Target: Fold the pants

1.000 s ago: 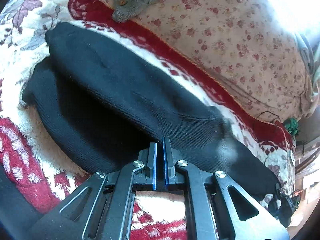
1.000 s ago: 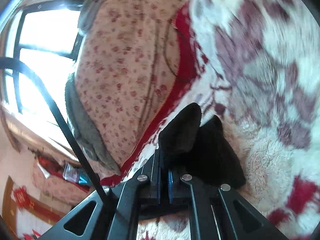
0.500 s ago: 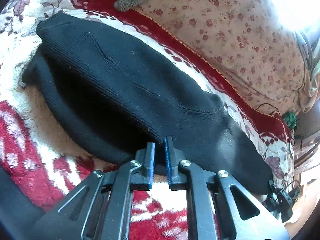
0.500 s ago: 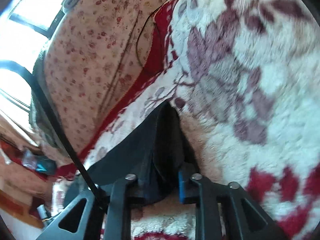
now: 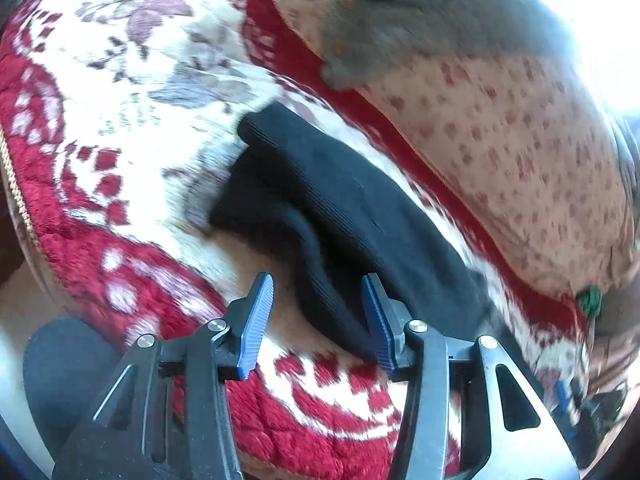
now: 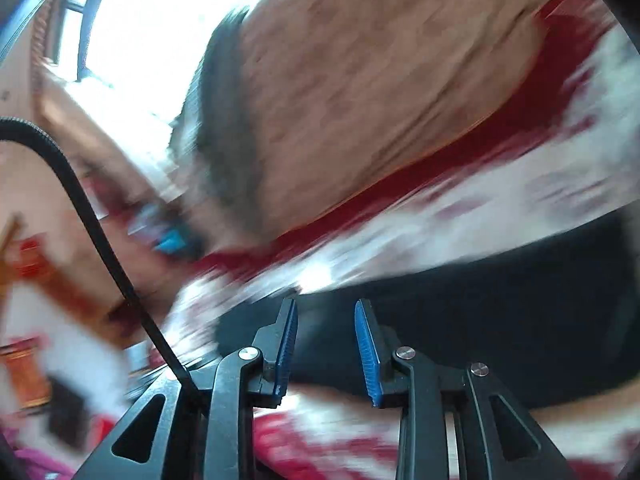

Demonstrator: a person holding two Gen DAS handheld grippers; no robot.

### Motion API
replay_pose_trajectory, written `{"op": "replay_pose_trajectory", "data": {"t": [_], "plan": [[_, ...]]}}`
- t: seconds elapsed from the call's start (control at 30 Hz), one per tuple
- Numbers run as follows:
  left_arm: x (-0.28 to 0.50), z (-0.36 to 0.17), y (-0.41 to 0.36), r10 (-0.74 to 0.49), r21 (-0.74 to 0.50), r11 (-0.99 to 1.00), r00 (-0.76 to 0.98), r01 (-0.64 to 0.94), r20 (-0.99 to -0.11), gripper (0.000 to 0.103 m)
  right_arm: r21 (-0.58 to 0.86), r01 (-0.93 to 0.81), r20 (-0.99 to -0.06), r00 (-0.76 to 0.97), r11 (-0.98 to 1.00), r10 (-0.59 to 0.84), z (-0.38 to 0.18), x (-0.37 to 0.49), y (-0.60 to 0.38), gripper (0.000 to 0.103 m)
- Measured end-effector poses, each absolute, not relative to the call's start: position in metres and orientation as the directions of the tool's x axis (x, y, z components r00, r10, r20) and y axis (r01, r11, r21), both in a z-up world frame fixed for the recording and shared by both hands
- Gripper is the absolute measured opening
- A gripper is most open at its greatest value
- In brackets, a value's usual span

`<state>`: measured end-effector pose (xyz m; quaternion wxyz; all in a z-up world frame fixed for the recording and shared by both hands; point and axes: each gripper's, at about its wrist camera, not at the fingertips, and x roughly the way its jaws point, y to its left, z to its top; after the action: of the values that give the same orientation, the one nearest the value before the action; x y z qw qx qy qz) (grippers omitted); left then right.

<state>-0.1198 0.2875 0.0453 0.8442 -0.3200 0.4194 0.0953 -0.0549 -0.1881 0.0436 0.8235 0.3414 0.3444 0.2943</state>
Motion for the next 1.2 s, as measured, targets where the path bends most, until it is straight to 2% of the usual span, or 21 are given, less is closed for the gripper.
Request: {"op": "replay_pose_trajectory", "data": {"t": [0.07,0.13,0.2,0.27,0.43,0.63,0.8,1.07,1.1,1.13,1.2], "plan": [[-0.116,0.044,0.297,-0.125,-0.487,0.757,0.636,-0.436,-0.762,0.045,0.828,-0.279,-0.327,0.463,0.486,0.824,0.030,-0.038,-0.141,0.029],[-0.114,0.042,0.301,-0.149,-0.522,0.739,0.652,-0.425,-0.743,0.045,0.854,-0.283,-0.326,0.363,0.437,0.873,0.020,-0.026,-0.098,0.029],[-0.109,0.038,0.299,-0.163,-0.515,0.755,0.644,-0.406,-0.747,0.045,0.863,-0.299,-0.328,0.283,0.408,0.901,0.014,-0.016,-0.059,0.029],[-0.108,0.030,0.298,-0.106,-0.439,0.781,0.599,-0.445,-0.794,0.045,0.865,-0.307,-0.343,0.217,0.397,0.914,0.010,-0.007,-0.027,0.029],[-0.123,0.019,0.314,-0.136,-0.474,0.754,0.598,-0.454,-0.790,0.045,0.835,-0.396,-0.374,0.101,0.382,0.922,0.015,0.005,0.035,0.030],[-0.117,0.010,0.324,-0.108,-0.428,0.779,0.575,-0.457,-0.811,0.045,0.840,-0.402,-0.388,0.028,0.366,0.921,0.004,0.019,0.086,0.031],[-0.098,0.009,0.329,-0.043,-0.302,0.873,0.556,-0.382,-0.830,0.045,0.832,-0.403,-0.421,-0.009,0.382,0.907,-0.003,0.029,0.116,0.033],[-0.076,0.001,0.340,-0.105,-0.270,0.941,0.579,-0.206,-0.809,0.047,0.822,-0.395,-0.467,-0.057,0.410,0.882,-0.027,0.042,0.151,0.033],[-0.072,0.001,0.341,-0.113,-0.271,0.945,0.589,-0.186,-0.800,0.042,0.822,-0.394,-0.469,-0.058,0.411,0.881,-0.029,0.044,0.153,0.033],[-0.068,0.001,0.341,-0.123,-0.265,0.951,0.591,-0.160,-0.797,0.035,0.825,-0.387,-0.467,-0.054,0.412,0.883,-0.032,0.047,0.154,0.029],[-0.064,0.002,0.343,-0.142,-0.266,0.956,0.595,-0.126,-0.791,0.013,0.829,-0.380,-0.456,-0.034,0.410,0.889,-0.032,0.051,0.152,0.023]]}}
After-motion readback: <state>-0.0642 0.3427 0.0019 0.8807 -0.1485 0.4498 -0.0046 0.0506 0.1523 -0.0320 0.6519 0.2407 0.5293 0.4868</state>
